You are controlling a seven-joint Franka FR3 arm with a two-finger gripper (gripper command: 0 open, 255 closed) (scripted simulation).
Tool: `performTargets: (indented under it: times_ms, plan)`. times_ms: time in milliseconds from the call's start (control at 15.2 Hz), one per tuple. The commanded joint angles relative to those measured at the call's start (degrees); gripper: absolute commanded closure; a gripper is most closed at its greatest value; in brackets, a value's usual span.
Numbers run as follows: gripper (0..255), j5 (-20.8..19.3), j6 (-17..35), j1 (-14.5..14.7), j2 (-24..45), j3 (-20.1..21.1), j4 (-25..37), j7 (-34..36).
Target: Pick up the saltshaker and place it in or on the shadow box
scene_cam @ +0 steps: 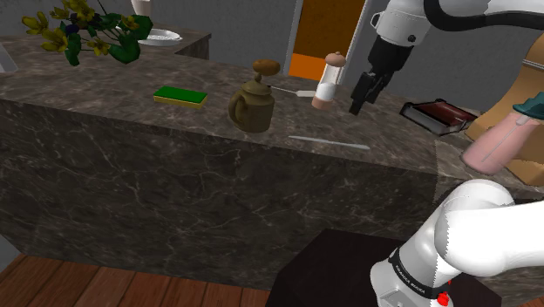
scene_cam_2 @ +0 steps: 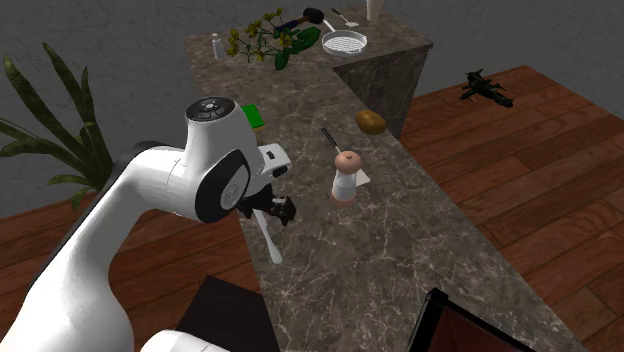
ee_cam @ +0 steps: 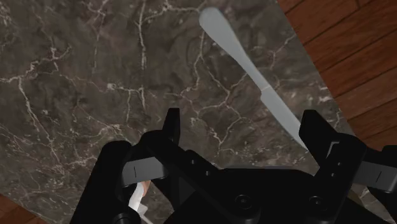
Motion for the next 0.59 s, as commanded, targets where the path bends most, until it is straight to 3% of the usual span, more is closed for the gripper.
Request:
performTargets:
  times_ms: [0, 528]
  plan:
    - [0, 0.0, 0.0, 0.0, 0.0, 0.0, 0.0, 0.0]
    - [0, -5.3, 3.6, -3.6, 14.9, -1.3, 13.4, 0.1]
